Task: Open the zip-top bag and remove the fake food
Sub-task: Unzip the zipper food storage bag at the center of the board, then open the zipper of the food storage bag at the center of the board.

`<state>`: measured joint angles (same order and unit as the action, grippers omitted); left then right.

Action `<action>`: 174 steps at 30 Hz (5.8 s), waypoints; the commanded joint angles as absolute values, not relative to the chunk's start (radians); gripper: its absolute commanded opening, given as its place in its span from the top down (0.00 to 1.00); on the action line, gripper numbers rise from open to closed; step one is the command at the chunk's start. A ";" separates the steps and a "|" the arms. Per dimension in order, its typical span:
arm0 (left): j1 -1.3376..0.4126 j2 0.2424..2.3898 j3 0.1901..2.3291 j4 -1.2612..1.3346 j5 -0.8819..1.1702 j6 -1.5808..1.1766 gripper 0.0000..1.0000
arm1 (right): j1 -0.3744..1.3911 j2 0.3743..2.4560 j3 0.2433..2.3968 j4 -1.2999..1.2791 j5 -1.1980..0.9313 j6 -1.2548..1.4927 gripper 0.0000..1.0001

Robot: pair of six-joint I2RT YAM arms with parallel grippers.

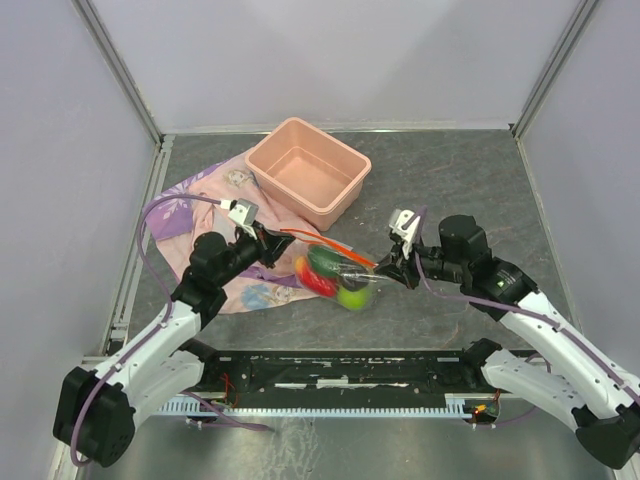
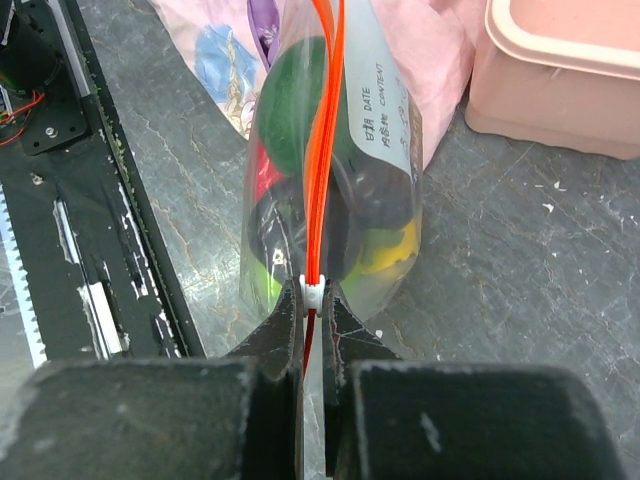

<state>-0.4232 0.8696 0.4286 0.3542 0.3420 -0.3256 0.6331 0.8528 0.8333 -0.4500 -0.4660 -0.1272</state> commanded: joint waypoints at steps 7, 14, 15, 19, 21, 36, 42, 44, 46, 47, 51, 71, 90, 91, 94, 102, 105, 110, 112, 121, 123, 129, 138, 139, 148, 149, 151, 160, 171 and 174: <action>-0.387 0.885 0.425 0.428 0.331 -0.362 0.97 | 0.627 0.776 0.879 -0.582 -0.396 -0.052 0.98; -0.382 0.902 0.428 0.456 0.359 -0.383 0.97 | 0.627 0.756 0.883 -0.629 -0.372 -0.044 0.98; -0.382 0.904 0.428 0.460 0.363 -0.386 0.97 | 0.627 0.756 0.885 -0.640 -0.371 -0.043 0.98; -0.380 0.912 0.426 0.476 0.387 -0.395 0.97 | 0.627 0.748 0.890 -0.669 -0.355 -0.043 0.98; -0.380 0.928 0.424 0.513 0.430 -0.401 0.97 | 0.629 0.743 0.885 -0.666 -0.373 -0.045 0.93; -0.382 1.081 0.446 0.672 0.707 -0.509 0.97 | 0.630 1.021 0.972 -0.223 -0.539 0.165 0.20; -0.383 1.073 0.436 0.666 0.714 -0.511 0.97 | 0.664 1.186 1.047 -0.195 -0.486 0.179 0.29; -0.382 1.078 0.437 0.667 0.717 -0.512 0.97 | 0.675 1.209 1.056 -0.183 -0.470 0.185 0.32; -0.383 1.085 0.438 0.666 0.720 -0.517 0.97 | 0.690 1.229 1.068 -0.178 -0.463 0.187 0.33; -0.383 1.090 0.441 0.666 0.722 -0.518 0.97 | 0.696 1.240 1.074 -0.178 -0.455 0.187 0.34; -0.383 1.095 0.444 0.666 0.727 -0.523 0.97 | 0.715 1.272 1.089 -0.172 -0.436 0.187 0.37; -0.383 1.097 0.443 0.662 0.732 -0.541 0.97 | 0.768 1.338 1.134 -0.248 -0.362 0.122 0.51; -0.383 1.096 0.446 0.651 0.724 -0.541 0.97 | 0.782 1.273 1.103 -0.368 -0.256 0.032 0.63; -0.383 1.097 0.448 0.651 0.724 -0.541 0.97 | 0.782 1.265 1.097 -0.371 -0.254 0.032 0.65; -0.384 1.095 0.449 0.650 0.724 -0.541 0.97 | 0.782 1.248 1.084 -0.382 -0.250 0.029 0.74; -0.383 1.096 0.452 0.649 0.721 -0.548 0.97 | 0.782 1.240 1.061 -0.397 -0.247 0.032 0.76; -0.383 1.093 0.452 0.649 0.719 -0.552 0.97 | 0.783 1.245 1.063 -0.415 -0.238 0.027 0.76; -0.383 1.092 0.451 0.650 0.710 -0.557 0.97 | 0.782 1.242 1.063 -0.427 -0.221 0.021 0.90; -0.382 1.099 0.453 0.654 0.709 -0.567 0.96 | 0.782 1.229 1.054 -0.404 -0.210 0.030 0.98; -0.381 1.055 0.505 0.518 0.597 -0.594 0.37 | 0.756 1.156 1.115 -0.347 -0.077 0.046 0.98; -0.380 1.005 0.493 0.491 0.550 -0.590 0.28 | 0.748 1.151 1.135 -0.343 -0.051 0.042 0.98; -0.380 0.871 0.449 0.436 0.467 -0.607 0.16 | 0.688 1.156 1.194 -0.342 0.011 0.036 0.98; -0.380 0.859 0.417 0.461 0.518 -0.717 0.26 | 0.642 1.143 1.258 -0.321 0.139 0.020 0.99; -0.380 0.865 0.412 0.478 0.523 -0.727 0.26 | 0.641 1.137 1.261 -0.321 0.166 0.015 0.99; -0.380 0.900 0.383 0.550 0.564 -0.796 0.26 | 0.638 1.101 1.177 -0.314 0.195 0.026 0.98; -0.381 0.904 0.381 0.558 0.570 -0.806 0.26 | 0.639 1.103 1.154 -0.309 0.161 0.042 0.98; -0.384 0.910 0.378 0.569 0.582 -0.824 0.26 | 0.639 1.111 1.096 -0.292 0.073 0.079 0.98; -0.490 0.850 0.357 0.521 0.500 -0.753 0.27 | 0.652 1.186 0.905 -0.163 -0.275 0.199 0.98; -0.815 0.883 0.416 0.452 0.154 -0.603 0.35 | 0.652 1.127 0.867 -0.039 -0.309 0.282 0.98; -0.853 0.956 0.449 0.455 0.124 -0.605 0.40 | 0.653 1.121 0.868 -0.025 -0.312 0.293 0.98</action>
<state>-0.8116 0.8890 0.3756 0.4458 0.2428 -0.6689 0.6506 1.1561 0.8528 -0.1188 -0.2920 0.2577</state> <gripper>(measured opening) 0.629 0.023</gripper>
